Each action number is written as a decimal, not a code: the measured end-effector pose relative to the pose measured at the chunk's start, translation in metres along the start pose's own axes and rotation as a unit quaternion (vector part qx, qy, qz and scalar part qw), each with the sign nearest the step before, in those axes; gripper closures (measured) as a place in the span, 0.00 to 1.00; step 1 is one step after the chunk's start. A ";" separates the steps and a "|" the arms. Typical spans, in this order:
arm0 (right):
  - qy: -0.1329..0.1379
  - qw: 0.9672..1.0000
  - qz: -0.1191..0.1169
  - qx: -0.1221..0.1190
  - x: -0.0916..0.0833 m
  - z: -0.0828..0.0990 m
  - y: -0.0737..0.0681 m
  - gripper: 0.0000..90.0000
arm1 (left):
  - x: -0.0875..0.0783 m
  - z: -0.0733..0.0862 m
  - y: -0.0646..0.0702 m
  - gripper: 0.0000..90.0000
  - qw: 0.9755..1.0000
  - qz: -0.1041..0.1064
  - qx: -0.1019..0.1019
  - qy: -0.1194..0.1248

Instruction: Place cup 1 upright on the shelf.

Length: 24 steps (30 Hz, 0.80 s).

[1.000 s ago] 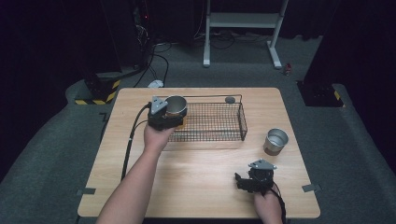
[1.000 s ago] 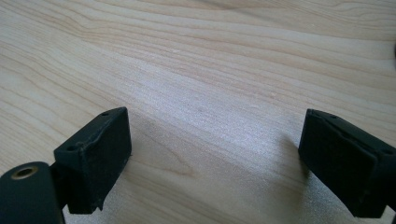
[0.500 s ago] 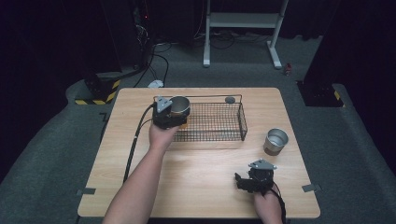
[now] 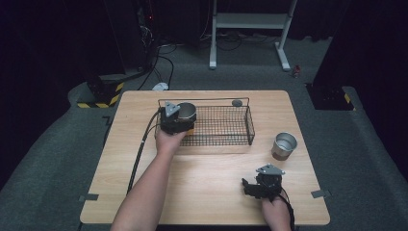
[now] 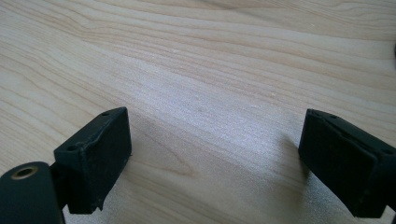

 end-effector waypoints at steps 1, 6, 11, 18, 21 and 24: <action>-0.001 1.000 0.000 0.000 0.000 0.000 0.000 0.11 | 0.000 0.001 -0.001 0.15 1.000 -0.003 0.002 -0.002; 0.000 1.000 0.000 0.000 0.000 0.000 0.000 0.11 | -0.001 0.002 -0.001 0.15 1.000 -0.012 0.002 -0.014; -0.001 1.000 0.000 -0.002 0.000 0.000 0.000 0.11 | -0.002 0.007 -0.003 0.15 1.000 -0.013 0.003 -0.019; 0.000 1.000 0.000 0.000 0.000 0.000 0.000 0.11 | -0.002 0.014 -0.003 0.15 0.999 -0.022 0.009 -0.024; 0.000 1.000 0.000 0.000 0.000 0.000 0.000 0.11 | -0.001 0.016 -0.002 0.15 0.999 -0.023 0.012 -0.023; 0.000 1.000 0.000 0.000 0.000 0.000 0.000 0.10 | 0.000 0.017 0.000 0.15 0.999 -0.022 0.014 -0.022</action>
Point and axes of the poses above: each handheld gripper's, and its own axes: x roughly forward along the jaws, z roughly out of its underside, y roughly to its right, the point moved 1 cm from there along x, roughly forward along the jaws, and after that the axes turned 6 degrees about -z, right-handed, at the moved point
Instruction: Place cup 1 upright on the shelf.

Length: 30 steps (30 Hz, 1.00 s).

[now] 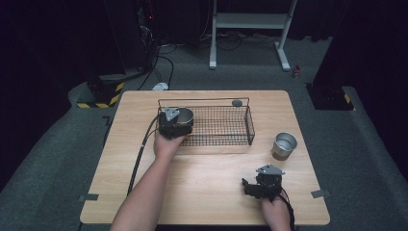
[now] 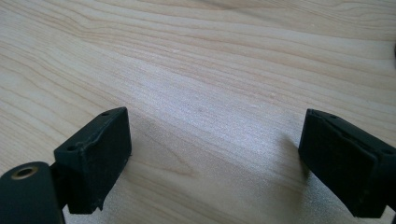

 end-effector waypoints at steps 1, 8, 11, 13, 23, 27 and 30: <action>0.000 1.000 0.000 0.000 0.000 0.000 0.000 0.10 | 0.000 0.000 0.001 0.15 1.000 0.000 -0.002 -0.001; 0.000 1.000 0.000 0.001 0.000 0.000 0.000 0.11 | 0.001 0.004 0.002 0.15 1.000 0.003 -0.005 -0.002; 0.000 1.000 0.000 0.000 0.000 0.000 0.000 0.10 | 0.002 0.005 0.003 0.15 1.000 0.002 -0.004 -0.001; 0.000 1.000 0.000 0.001 0.000 0.000 0.000 0.10 | 0.002 0.005 0.003 0.15 1.000 0.002 -0.003 0.002; 0.000 1.000 0.000 0.000 0.000 0.000 0.000 0.11 | 0.002 0.007 0.002 0.15 1.000 0.000 0.000 0.004; 0.001 1.000 0.000 0.000 0.000 0.000 0.000 0.11 | 0.001 0.007 0.002 0.15 1.000 -0.002 0.004 0.001; 0.000 1.000 0.000 0.000 0.000 0.000 0.000 0.11 | 0.000 0.007 0.002 0.15 1.000 -0.002 0.003 -0.005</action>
Point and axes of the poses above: each handheld gripper's, and its own axes: x roughly forward along the jaws, z roughly out of its underside, y roughly to its right, the point moved 1 cm from there along x, roughly forward along the jaws, and after that the axes turned 6 degrees about -z, right-handed, at the moved point
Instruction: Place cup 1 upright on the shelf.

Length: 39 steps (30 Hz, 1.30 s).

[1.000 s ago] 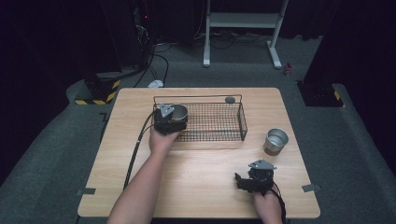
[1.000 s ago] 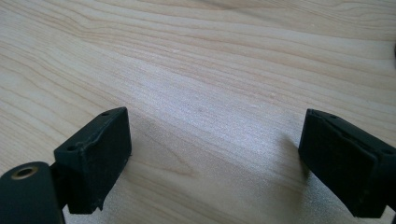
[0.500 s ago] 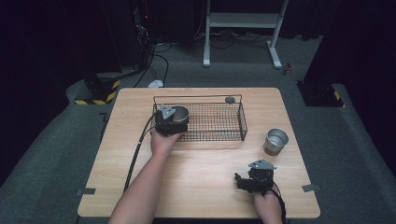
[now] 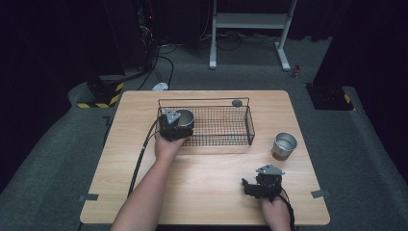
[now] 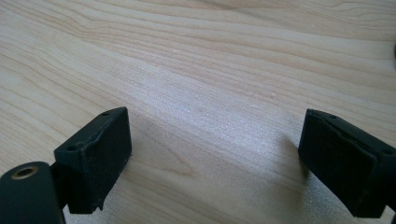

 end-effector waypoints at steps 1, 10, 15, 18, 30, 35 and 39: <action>0.000 1.000 0.000 0.000 0.000 0.000 0.000 0.11 | 0.000 0.000 -0.001 0.15 1.000 0.001 -0.001 -0.002; 0.000 1.000 0.000 0.000 0.000 0.000 0.000 0.11 | -0.002 -0.002 -0.002 0.14 1.000 0.002 0.003 -0.019; 0.000 1.000 0.000 0.000 0.000 0.000 0.000 0.11 | -0.002 -0.004 0.000 0.10 0.999 0.000 0.016 -0.046; 0.000 1.000 0.000 -0.001 0.000 0.000 0.000 0.11 | 0.000 -0.006 0.000 0.02 0.998 0.003 0.012 -0.067; 0.000 1.000 0.000 0.000 0.000 0.000 0.000 0.11 | -0.009 -0.011 -0.005 0.00 0.998 0.000 0.007 -0.061; 0.000 1.000 0.000 -0.001 0.000 0.000 0.000 0.11 | -0.015 -0.011 -0.002 0.00 0.998 0.005 0.003 -0.056; 0.000 1.000 0.000 -0.001 0.000 0.000 0.000 0.11 | -0.019 -0.010 -0.004 0.00 0.998 0.005 -0.002 -0.058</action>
Point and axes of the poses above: each handheld gripper's, and its own axes: x roughly forward along the jaws, z roughly out of its underside, y roughly to its right, the point moved 1 cm from there along x, roughly forward along the jaws, and after that the axes turned 6 degrees about -z, right-handed, at the moved point
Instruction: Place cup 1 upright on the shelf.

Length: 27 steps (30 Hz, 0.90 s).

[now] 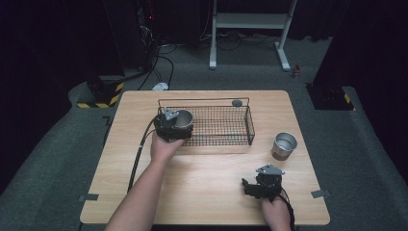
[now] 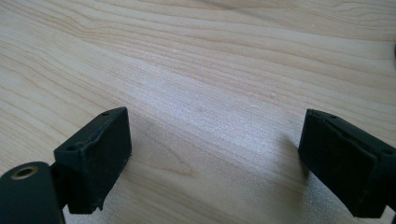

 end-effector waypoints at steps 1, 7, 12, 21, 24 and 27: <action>0.000 1.000 0.000 0.000 0.000 0.000 0.000 0.11 | -0.001 0.000 0.000 0.00 1.000 0.004 -0.001 -0.001; 0.000 1.000 0.000 0.000 0.000 0.000 0.000 0.11 | -0.009 0.001 -0.001 0.00 1.000 0.007 0.003 0.002; 0.000 1.000 0.000 0.000 0.000 0.000 0.000 0.11 | -0.014 0.002 -0.005 0.00 1.000 0.013 -0.002 -0.004; 0.000 1.000 0.000 0.000 0.000 0.000 0.000 0.11 | -0.028 0.004 -0.011 0.00 1.000 0.009 -0.003 0.007; 0.000 1.000 0.000 0.000 0.000 0.000 0.000 0.11 | -0.033 0.005 -0.011 0.00 1.000 0.012 0.002 0.011; 0.000 1.000 0.000 0.000 0.000 0.000 0.000 0.11 | -0.037 0.007 -0.011 0.00 1.000 0.014 -0.002 0.012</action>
Point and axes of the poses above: each handheld gripper's, and its own axes: x roughly forward along the jaws, z roughly out of its underside, y roughly to its right, the point moved 1 cm from there along x, roughly forward along the jaws, and after that the axes turned 6 degrees about -z, right-handed, at the moved point
